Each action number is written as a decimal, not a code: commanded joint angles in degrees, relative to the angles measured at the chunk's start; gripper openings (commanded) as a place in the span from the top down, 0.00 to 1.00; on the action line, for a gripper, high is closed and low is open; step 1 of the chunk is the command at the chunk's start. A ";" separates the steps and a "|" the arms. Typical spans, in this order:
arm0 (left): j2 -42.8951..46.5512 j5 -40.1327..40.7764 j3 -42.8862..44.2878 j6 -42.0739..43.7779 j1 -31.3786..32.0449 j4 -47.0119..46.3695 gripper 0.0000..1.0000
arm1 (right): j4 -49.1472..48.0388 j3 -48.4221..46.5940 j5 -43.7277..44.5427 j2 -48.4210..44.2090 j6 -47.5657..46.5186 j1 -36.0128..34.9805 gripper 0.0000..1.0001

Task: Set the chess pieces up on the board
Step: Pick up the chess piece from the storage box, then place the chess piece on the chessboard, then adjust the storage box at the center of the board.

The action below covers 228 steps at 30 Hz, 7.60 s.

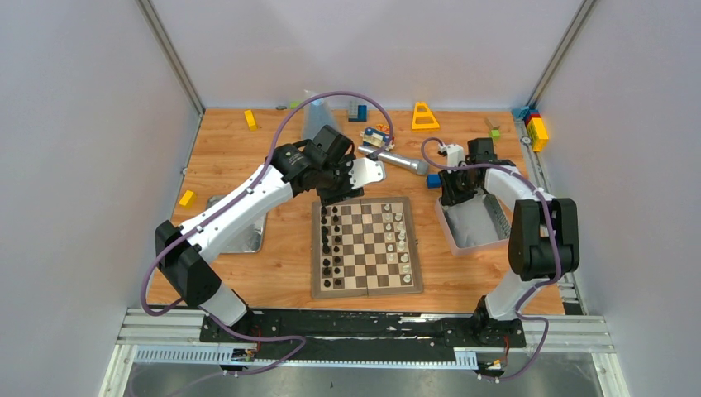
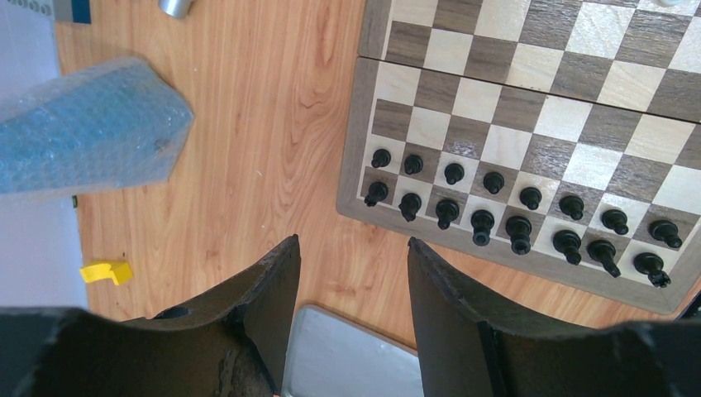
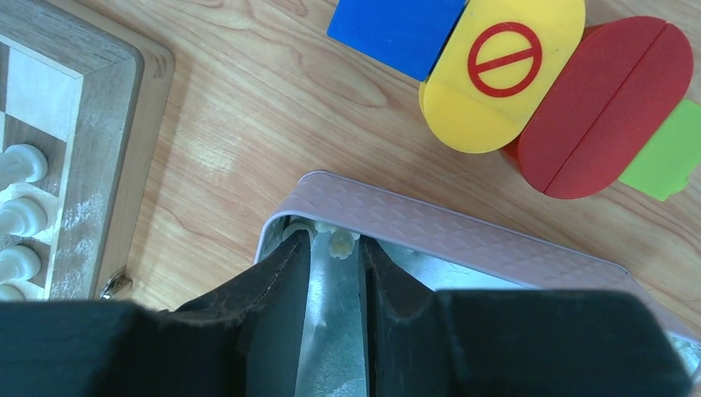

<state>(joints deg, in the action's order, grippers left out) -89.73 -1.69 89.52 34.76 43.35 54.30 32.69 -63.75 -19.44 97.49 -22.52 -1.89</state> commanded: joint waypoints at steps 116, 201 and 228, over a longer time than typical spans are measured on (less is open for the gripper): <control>12.22 -14.68 -8.10 -12.13 -15.84 -9.41 0.10 | 9.98 -16.96 4.90 8.86 1.00 -23.95 0.78; 12.02 -15.67 -7.64 -9.04 -15.84 -7.80 0.10 | 11.33 7.72 11.13 -9.14 -14.05 24.83 0.97; 11.24 -16.70 -6.87 -9.71 -15.84 -7.85 0.09 | 0.81 -0.75 3.37 -4.74 -0.23 12.37 0.64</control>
<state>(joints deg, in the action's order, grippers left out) -79.15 -16.99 81.14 24.95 27.70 46.92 39.33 -64.16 -17.87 90.96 -25.10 10.98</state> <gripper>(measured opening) 0.903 0.365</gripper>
